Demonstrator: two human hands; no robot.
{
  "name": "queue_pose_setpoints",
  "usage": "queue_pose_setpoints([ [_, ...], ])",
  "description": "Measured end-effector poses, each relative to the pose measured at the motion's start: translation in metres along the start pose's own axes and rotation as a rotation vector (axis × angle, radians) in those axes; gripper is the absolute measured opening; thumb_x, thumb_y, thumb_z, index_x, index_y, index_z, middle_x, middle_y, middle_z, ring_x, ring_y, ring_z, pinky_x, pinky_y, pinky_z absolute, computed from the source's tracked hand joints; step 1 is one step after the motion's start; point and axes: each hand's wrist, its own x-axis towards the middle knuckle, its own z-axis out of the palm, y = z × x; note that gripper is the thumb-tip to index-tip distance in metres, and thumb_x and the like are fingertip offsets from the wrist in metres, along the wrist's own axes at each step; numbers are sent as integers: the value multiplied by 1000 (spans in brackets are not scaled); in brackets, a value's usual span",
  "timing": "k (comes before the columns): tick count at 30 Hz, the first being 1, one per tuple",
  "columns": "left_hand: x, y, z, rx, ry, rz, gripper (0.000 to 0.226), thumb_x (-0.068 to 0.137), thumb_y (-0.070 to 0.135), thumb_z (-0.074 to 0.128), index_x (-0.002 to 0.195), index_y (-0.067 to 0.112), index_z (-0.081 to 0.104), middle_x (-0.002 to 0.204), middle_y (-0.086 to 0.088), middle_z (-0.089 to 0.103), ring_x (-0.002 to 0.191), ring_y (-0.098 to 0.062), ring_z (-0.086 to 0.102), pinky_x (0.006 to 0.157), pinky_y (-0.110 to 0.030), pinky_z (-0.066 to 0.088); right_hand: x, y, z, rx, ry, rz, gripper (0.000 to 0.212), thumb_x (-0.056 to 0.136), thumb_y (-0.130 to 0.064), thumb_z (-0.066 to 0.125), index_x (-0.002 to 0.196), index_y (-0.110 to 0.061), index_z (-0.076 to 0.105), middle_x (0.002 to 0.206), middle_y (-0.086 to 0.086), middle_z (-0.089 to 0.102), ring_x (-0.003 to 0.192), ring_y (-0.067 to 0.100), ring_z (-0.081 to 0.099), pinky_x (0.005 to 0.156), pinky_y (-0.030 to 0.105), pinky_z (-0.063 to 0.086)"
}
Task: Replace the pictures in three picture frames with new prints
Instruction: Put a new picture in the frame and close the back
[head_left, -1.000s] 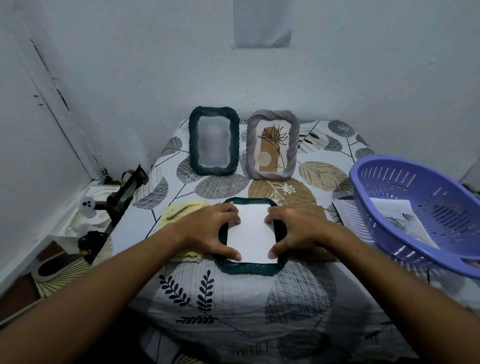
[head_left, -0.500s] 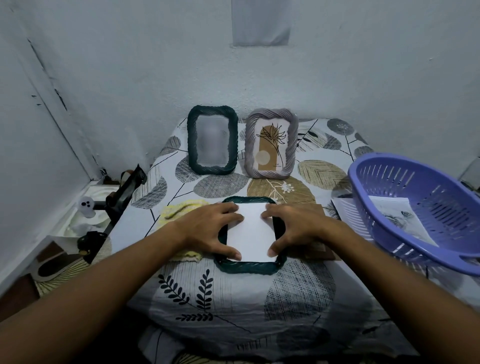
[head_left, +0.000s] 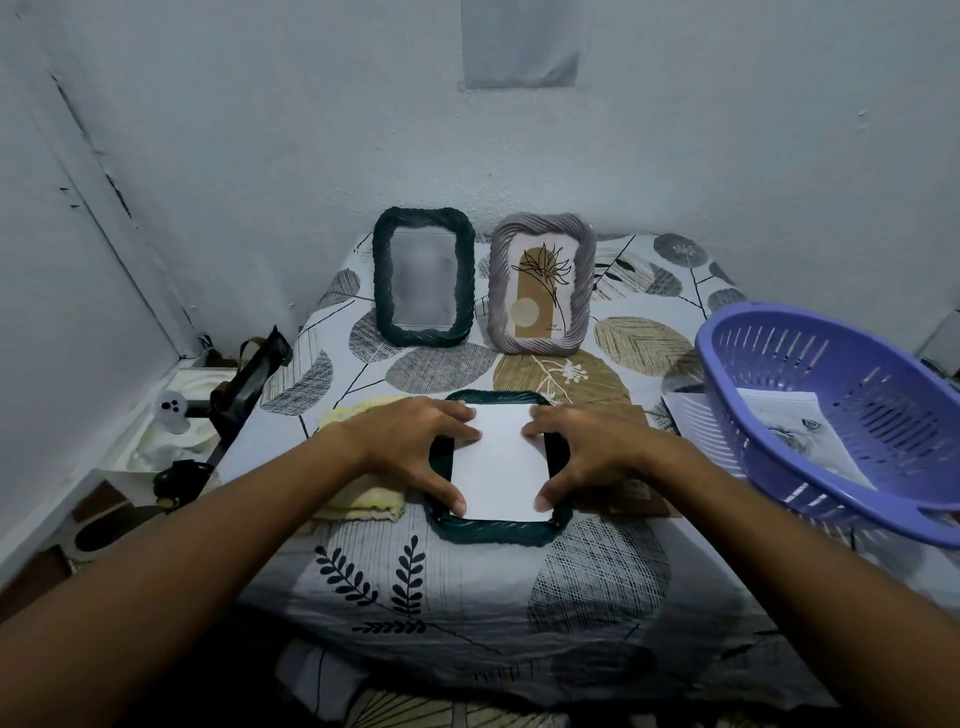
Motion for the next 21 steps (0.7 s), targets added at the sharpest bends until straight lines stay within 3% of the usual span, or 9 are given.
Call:
queue_pose_setpoints([
  [21, 5, -3, -5, 60, -48, 9, 97, 56, 76, 70, 136, 24, 52, 152, 4, 36, 137, -13, 35, 109, -29, 33, -3, -4, 0, -58, 21, -18, 100, 61, -66, 76, 145, -27, 38, 157, -7, 26, 136, 20, 36, 102, 34, 33],
])
